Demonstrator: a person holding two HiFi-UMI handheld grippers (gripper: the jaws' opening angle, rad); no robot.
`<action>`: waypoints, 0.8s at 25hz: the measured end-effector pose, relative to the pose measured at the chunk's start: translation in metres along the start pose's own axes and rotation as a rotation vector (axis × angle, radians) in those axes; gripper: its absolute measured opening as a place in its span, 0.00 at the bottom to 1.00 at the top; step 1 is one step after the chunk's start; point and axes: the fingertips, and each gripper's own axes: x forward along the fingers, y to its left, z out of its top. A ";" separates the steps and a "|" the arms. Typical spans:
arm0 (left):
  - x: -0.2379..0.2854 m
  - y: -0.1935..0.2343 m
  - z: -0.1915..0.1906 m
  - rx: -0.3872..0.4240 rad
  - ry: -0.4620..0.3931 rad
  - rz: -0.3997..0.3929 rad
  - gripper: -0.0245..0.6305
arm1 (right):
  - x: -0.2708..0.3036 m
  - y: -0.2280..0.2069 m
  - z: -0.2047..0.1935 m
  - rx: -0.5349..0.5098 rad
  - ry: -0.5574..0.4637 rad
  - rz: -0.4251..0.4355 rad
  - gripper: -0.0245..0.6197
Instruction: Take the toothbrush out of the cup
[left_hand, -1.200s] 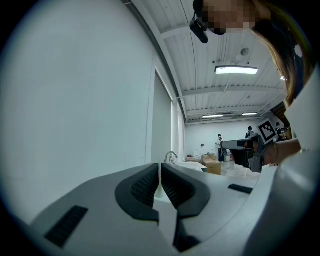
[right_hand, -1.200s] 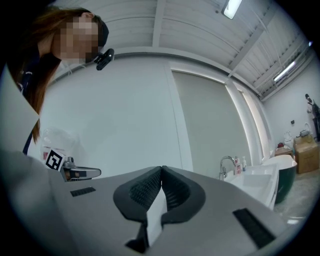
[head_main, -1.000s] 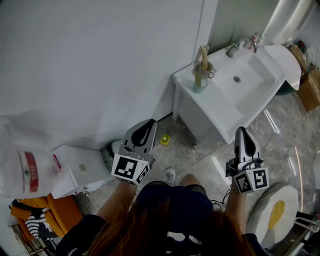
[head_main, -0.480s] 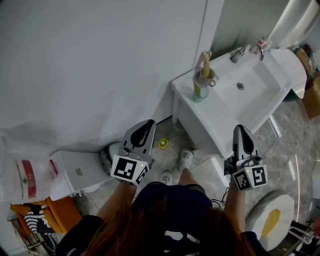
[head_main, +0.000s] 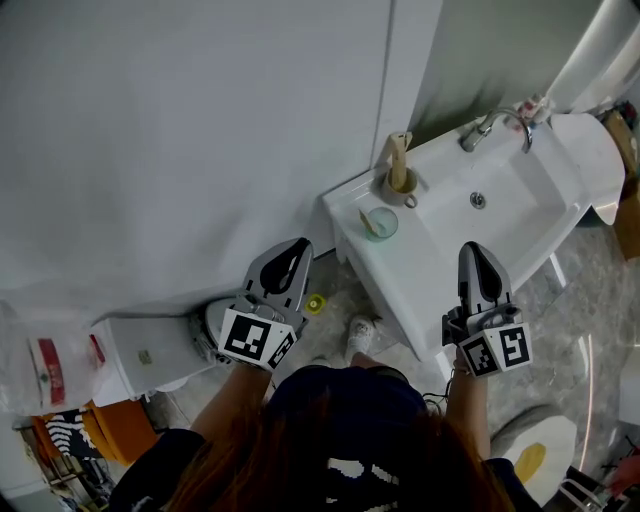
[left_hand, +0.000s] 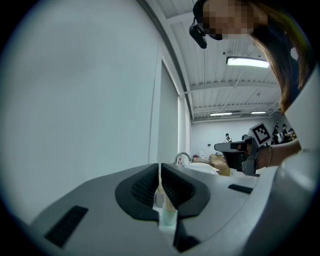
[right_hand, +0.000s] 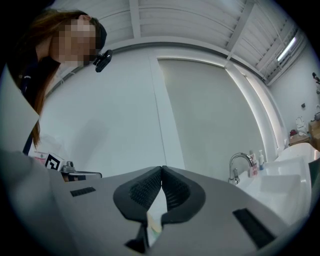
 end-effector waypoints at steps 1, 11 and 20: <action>0.010 0.000 0.001 0.000 0.001 0.004 0.09 | 0.006 -0.009 0.002 0.002 0.001 0.007 0.06; 0.067 0.001 -0.009 -0.026 0.028 0.037 0.09 | 0.054 -0.054 0.001 0.024 0.029 0.068 0.06; 0.095 0.005 -0.021 -0.065 0.072 -0.030 0.09 | 0.079 -0.055 -0.007 0.034 0.050 0.079 0.06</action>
